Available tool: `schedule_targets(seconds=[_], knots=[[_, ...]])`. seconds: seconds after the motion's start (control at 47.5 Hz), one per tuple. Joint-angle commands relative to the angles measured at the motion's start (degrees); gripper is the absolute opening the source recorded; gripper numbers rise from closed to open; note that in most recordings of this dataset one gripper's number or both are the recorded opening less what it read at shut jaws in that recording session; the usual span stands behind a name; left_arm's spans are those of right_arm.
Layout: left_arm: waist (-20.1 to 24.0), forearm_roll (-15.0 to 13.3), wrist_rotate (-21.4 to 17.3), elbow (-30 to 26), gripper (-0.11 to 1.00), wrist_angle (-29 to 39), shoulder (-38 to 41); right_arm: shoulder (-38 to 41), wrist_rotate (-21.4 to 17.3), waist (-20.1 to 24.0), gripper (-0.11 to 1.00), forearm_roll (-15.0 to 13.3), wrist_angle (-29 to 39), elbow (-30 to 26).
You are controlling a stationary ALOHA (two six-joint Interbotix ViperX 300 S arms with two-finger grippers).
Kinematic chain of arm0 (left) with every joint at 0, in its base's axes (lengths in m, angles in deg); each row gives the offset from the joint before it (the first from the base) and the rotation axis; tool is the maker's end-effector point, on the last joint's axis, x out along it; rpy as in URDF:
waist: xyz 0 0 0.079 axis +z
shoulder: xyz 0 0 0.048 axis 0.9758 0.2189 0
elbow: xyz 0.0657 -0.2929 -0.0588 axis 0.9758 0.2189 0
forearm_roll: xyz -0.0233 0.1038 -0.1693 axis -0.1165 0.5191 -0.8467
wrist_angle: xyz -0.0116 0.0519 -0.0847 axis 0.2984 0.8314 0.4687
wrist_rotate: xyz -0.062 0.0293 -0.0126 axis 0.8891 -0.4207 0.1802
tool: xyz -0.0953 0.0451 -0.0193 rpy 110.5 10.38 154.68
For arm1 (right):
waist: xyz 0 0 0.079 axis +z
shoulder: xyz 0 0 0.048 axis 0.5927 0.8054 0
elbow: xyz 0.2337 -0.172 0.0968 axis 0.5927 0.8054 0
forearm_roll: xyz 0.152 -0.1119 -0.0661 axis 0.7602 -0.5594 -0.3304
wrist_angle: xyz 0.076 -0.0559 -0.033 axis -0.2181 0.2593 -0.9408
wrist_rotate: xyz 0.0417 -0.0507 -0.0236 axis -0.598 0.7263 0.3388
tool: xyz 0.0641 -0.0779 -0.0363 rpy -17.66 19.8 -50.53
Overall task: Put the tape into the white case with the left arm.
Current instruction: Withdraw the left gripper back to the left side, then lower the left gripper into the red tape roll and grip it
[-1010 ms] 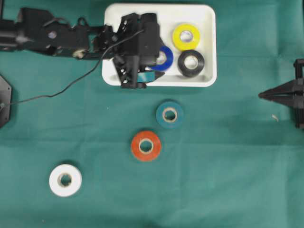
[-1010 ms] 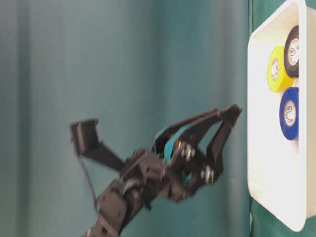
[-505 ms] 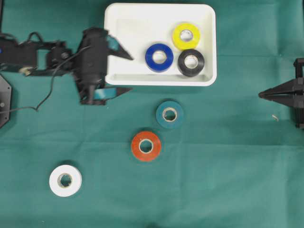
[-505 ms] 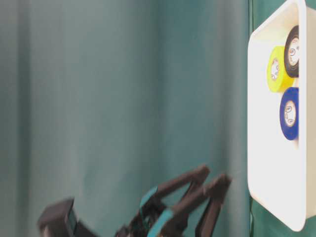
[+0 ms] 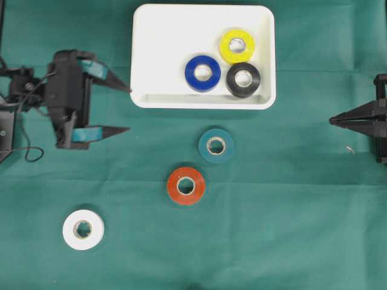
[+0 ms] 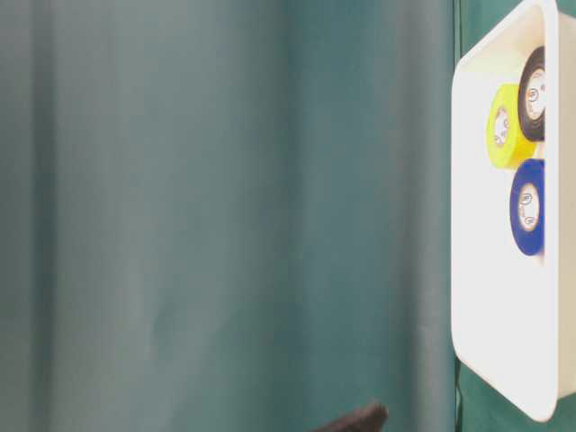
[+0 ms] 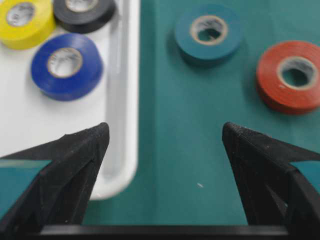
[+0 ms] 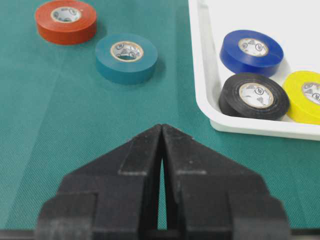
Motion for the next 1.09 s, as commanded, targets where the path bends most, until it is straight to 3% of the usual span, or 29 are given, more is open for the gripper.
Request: schedule_targets(seconds=[0.0, 0.252, 0.652, 1.073], knots=[[-1.6, -0.2, 0.4, 0.8, 0.97, -0.5, -2.6, 0.4, -0.1, -0.1, -0.09, 0.0, -0.5, -0.6], [-4.0, -0.2, 1.0, 2.5, 0.97, -0.5, -4.2, 0.4, -0.1, -0.1, -0.09, 0.0, -0.6, -0.6], [-4.0, -0.2, 1.1, 1.8, 0.97, -0.6, -3.5, 0.4, -0.1, -0.1, -0.09, -0.1, -0.5, -0.6], [-8.4, -0.2, 1.4, -3.6, 0.97, -1.7, 6.7, 0.4, -0.1, -0.1, -0.09, 0.0, -0.5, -0.6]])
